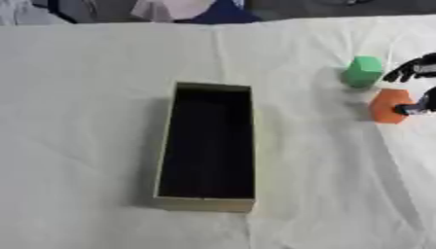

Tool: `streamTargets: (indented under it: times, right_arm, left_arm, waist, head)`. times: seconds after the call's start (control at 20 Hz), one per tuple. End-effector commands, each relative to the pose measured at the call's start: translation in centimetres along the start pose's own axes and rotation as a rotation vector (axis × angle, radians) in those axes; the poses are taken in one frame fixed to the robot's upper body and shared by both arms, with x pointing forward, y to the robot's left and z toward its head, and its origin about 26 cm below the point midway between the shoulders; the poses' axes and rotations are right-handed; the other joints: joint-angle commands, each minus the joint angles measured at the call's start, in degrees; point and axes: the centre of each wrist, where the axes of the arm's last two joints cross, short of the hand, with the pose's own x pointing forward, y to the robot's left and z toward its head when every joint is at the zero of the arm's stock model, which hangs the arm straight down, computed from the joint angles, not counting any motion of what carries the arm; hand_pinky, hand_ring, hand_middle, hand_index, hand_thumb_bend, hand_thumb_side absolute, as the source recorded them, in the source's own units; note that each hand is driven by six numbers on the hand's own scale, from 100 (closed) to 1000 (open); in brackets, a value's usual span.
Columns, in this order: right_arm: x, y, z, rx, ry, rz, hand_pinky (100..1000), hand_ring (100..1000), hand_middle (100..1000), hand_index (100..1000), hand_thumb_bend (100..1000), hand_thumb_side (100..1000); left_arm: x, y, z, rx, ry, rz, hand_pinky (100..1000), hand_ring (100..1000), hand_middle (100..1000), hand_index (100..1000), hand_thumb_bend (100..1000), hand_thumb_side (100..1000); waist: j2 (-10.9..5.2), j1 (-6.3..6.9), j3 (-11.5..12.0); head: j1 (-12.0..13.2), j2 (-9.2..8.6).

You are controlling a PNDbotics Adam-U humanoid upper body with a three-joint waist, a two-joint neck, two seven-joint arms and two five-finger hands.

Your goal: Pick up objects on the table and place them in the box.

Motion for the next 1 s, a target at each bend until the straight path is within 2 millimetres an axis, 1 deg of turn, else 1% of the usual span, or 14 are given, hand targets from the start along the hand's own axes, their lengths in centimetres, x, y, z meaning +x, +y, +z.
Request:
streamTargets:
  times: [0.05,0.45,0.65,0.75,0.9,1.0]
  right_arm:
    - [-1.3,-1.0,2.0,0.016,0.04,0.033,908,918,918,1000,339,551]
    - [-0.9,-1.1,0.8,0.053,0.014,0.037,907,916,916,1000,337,563]
    - [-0.7,-1.2,0.2,0.048,0.012,0.042,893,902,904,1000,356,530]
    - [-0.7,-1.2,-0.2,0.043,0.013,0.043,880,882,892,999,365,530]
    - [-0.6,-1.1,-0.8,0.042,0.016,0.052,861,852,877,986,392,495]
    - [-0.7,-0.9,-1.0,0.057,0.024,0.059,860,848,875,984,403,501]
  left_arm:
    - [0.7,0.1,-0.5,-0.013,-0.03,-0.003,731,808,770,899,349,962]
    - [0.6,0.1,-0.4,-0.013,-0.026,0.0,730,808,770,899,347,963]
    - [0.6,0.0,-0.4,-0.012,-0.025,0.004,730,808,770,898,348,964]
    - [0.6,0.0,-0.4,-0.012,-0.024,0.005,730,808,770,898,347,966]
    - [0.6,0.0,-0.3,-0.012,-0.021,0.005,730,808,770,898,345,967]
    - [0.6,0.0,-0.3,-0.014,-0.021,0.005,730,808,770,898,344,967]
  waist:
    - [-0.86,-0.09,-0.07]
    - [-0.79,0.09,0.08]
    - [-0.76,0.12,0.14]
    - [-0.73,0.15,0.2]
    - [-0.68,0.22,0.31]
    - [-0.65,0.25,0.38]
  head:
    - [0.1,0.31]
    - [-0.23,0.31]
    - [-0.38,0.31]
    - [-0.44,0.31]
    - [-0.47,0.31]
    - [-0.49,0.31]
